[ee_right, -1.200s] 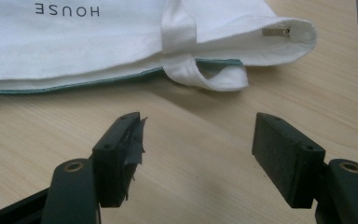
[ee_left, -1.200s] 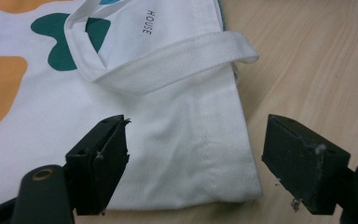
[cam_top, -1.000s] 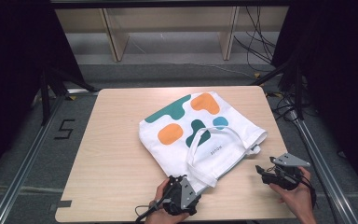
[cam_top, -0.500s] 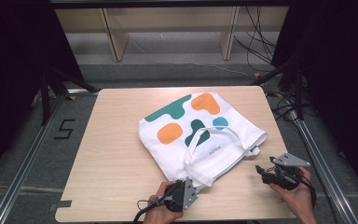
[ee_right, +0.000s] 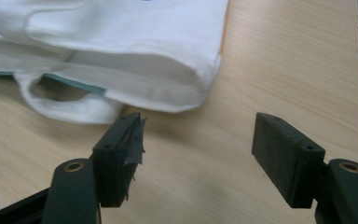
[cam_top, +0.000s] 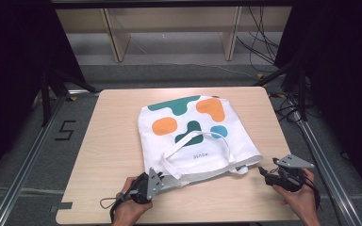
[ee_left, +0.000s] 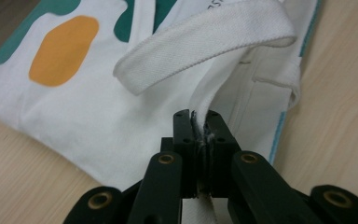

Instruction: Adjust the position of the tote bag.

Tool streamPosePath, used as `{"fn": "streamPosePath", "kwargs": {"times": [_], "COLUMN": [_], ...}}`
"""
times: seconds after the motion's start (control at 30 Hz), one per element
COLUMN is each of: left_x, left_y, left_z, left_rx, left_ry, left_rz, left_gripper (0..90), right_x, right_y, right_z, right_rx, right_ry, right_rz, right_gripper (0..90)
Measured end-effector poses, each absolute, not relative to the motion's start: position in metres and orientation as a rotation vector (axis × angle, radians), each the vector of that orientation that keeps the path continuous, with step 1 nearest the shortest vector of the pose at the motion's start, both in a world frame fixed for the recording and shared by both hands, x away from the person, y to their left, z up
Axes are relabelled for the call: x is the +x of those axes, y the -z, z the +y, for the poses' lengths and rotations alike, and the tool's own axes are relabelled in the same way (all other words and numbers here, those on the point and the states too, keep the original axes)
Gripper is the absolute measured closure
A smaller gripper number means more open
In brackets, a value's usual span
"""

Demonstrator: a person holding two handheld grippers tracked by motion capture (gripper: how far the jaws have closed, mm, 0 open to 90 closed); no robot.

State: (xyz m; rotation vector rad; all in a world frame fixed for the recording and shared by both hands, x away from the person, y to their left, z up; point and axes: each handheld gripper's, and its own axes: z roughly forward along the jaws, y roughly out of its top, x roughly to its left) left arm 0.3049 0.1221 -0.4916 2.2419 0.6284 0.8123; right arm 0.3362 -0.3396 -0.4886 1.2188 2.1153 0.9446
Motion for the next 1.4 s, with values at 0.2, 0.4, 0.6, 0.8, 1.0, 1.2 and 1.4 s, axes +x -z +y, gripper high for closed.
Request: {"fn": "streamPosePath", "kwargs": {"times": [0.2, 0.4, 0.6, 0.8, 1.0, 1.2, 1.4], "left_x": [0.314, 0.316, 0.318, 0.323, 0.334, 0.333, 0.332], "left_y": [0.496, 0.503, 0.505, 0.507, 0.508, 0.509, 0.5], "left_z": [0.145, 0.156, 0.161, 0.169, 0.164, 0.163, 0.168], "left_rx": [2.234, 2.218, 2.216, 2.241, 2.238, 2.261, 2.167], "left_ry": [-0.812, -0.772, -0.779, -0.777, -0.779, -0.761, -0.757], "left_rz": [0.698, 0.806, 0.873, 0.957, 0.953, 0.928, 0.941], "left_gripper": [84.0, 65.3, 51.5, 46.1, 48.2, 74.8, 81.5], "right_x": [0.335, 0.33, 0.345, 0.363, 0.379, 0.38, 0.373], "right_y": [0.489, 0.487, 0.49, 0.491, 0.495, 0.493, 0.483], "right_z": [-0.333, -0.31, -0.301, -0.286, -0.276, -0.279, -0.281], "right_rx": [1.195, 1.172, 1.042, 0.991, 0.929, 0.912, 0.873], "right_ry": [-0.974, -1.041, -0.927, -0.848, -0.774, -0.744, -0.811], "right_rz": [2.147, 2.212, 2.189, 2.199, 2.236, 2.282, 2.244], "right_gripper": [34.8, 34.8, 36.7, 38.4, 50.0, 70.8, 78.7]}}
